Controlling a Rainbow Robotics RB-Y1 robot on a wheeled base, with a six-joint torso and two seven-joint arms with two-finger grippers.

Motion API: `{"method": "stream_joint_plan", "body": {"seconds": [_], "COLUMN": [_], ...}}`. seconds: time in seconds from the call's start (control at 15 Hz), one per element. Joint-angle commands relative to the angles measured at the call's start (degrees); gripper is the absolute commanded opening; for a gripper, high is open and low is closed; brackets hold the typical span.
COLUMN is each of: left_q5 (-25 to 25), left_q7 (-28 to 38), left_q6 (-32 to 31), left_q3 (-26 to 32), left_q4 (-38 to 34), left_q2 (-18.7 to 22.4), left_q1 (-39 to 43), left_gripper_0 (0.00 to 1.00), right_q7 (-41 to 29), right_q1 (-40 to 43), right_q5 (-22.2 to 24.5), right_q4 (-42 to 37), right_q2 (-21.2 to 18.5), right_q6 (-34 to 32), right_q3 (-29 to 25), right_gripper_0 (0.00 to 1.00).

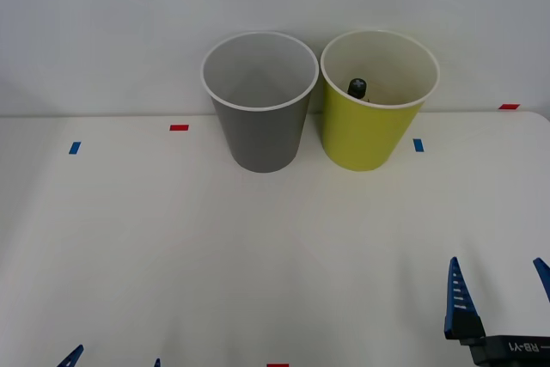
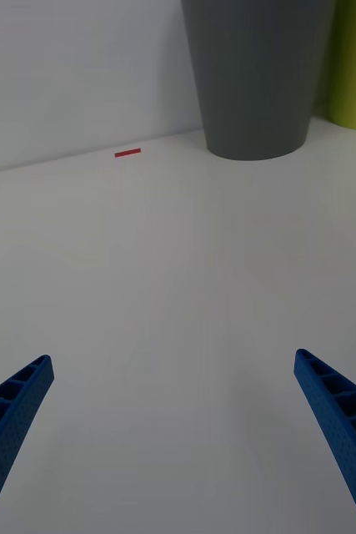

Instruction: Put cans in the gray bin and PET bottles in the light green bin.

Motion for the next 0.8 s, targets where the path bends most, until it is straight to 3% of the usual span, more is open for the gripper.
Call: {"method": "stream_joint_plan", "body": {"seconds": [0.07, 0.2, 0.8], "left_q5": [0.0, 0.0, 0.0], "left_q7": [0.0, 0.0, 0.0], "left_q6": [0.0, 0.0, 0.0], "left_q3": [0.0, 0.0, 0.0], "left_q4": [0.0, 0.0, 0.0], "left_q2": [0.0, 0.0, 0.0], "left_q1": [0.0, 0.0, 0.0], "left_gripper_0": [1.0, 1.0, 1.0], "right_q7": [-0.4, -0.7, -2.0], "right_q1": [6.7, 9.8, 14.3], "right_q5": [1.7, 7.0, 7.1], "right_q4": [1.8, 1.8, 6.2], "right_q2": [0.7, 3.0, 5.9], "right_q6": [-3.9, -4.5, -8.0], "right_q3": [2.7, 2.3, 4.5], "right_gripper_0": [1.0, 1.0, 1.0]}}
